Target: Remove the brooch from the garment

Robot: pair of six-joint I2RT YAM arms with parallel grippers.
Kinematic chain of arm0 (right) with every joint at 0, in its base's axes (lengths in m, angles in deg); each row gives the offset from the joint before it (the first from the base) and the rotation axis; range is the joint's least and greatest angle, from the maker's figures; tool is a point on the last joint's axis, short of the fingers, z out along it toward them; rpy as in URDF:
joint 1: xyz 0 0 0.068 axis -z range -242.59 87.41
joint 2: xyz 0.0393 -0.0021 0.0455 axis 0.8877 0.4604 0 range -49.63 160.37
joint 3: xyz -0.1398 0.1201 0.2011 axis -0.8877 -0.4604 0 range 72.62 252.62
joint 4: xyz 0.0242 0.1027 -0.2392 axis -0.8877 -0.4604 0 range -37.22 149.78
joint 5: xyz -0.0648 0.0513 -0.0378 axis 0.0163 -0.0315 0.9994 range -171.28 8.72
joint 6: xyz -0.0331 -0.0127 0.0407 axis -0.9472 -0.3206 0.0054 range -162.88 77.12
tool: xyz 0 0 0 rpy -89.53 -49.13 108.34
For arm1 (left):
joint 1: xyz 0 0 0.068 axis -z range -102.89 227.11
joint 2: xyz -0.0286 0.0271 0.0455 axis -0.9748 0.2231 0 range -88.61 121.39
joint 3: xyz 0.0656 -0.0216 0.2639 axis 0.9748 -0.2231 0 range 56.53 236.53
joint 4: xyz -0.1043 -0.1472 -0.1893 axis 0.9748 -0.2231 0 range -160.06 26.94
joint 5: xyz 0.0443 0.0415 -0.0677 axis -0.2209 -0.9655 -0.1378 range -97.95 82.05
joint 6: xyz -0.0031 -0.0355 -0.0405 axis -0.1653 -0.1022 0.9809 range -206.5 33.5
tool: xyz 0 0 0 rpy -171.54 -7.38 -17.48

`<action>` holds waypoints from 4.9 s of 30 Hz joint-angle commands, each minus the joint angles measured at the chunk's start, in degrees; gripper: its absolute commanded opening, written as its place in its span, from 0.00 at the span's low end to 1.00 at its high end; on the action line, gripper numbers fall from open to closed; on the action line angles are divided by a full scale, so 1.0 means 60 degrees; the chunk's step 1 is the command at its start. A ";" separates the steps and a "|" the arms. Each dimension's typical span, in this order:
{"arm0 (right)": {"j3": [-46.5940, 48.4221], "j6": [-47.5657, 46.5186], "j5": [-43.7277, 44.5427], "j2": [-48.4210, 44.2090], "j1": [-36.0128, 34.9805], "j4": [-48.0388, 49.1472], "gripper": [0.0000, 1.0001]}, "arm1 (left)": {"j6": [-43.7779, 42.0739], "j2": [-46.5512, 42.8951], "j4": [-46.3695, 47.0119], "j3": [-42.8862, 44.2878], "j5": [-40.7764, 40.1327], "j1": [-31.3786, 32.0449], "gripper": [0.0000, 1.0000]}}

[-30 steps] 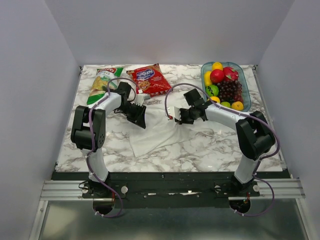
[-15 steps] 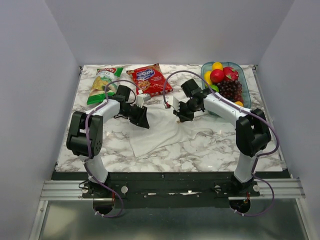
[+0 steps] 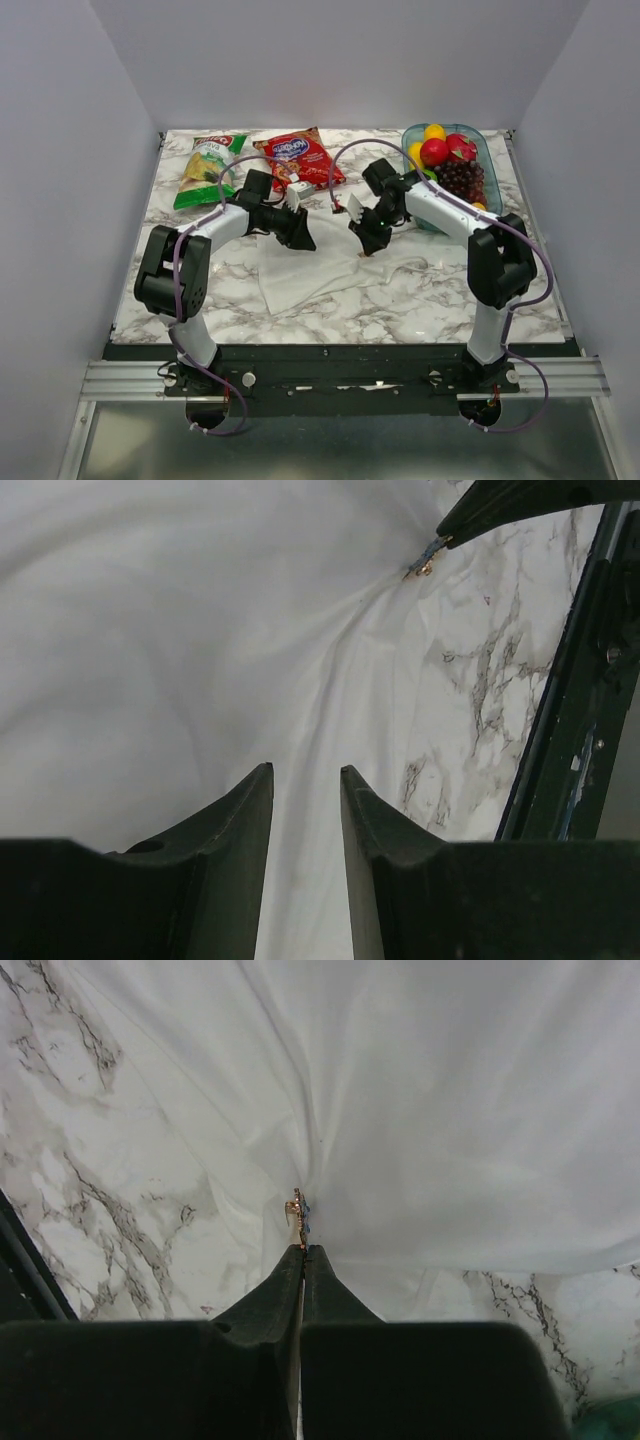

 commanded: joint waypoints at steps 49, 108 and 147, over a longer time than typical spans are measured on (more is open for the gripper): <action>0.0451 0.0358 -0.6528 0.1486 0.1411 -0.0694 0.09 | 0.0430 0.0485 0.1659 0.0712 0.1223 0.1917 0.30; 0.1316 -0.3158 0.3638 0.0680 -0.0084 -0.2759 0.11 | -0.1299 0.1482 -0.1841 0.1035 -0.0402 0.0599 0.36; 0.1038 -0.3700 0.2584 0.0489 -0.0962 -0.3814 0.11 | -0.2455 0.0560 -0.3951 0.0069 -0.2029 -0.0338 0.35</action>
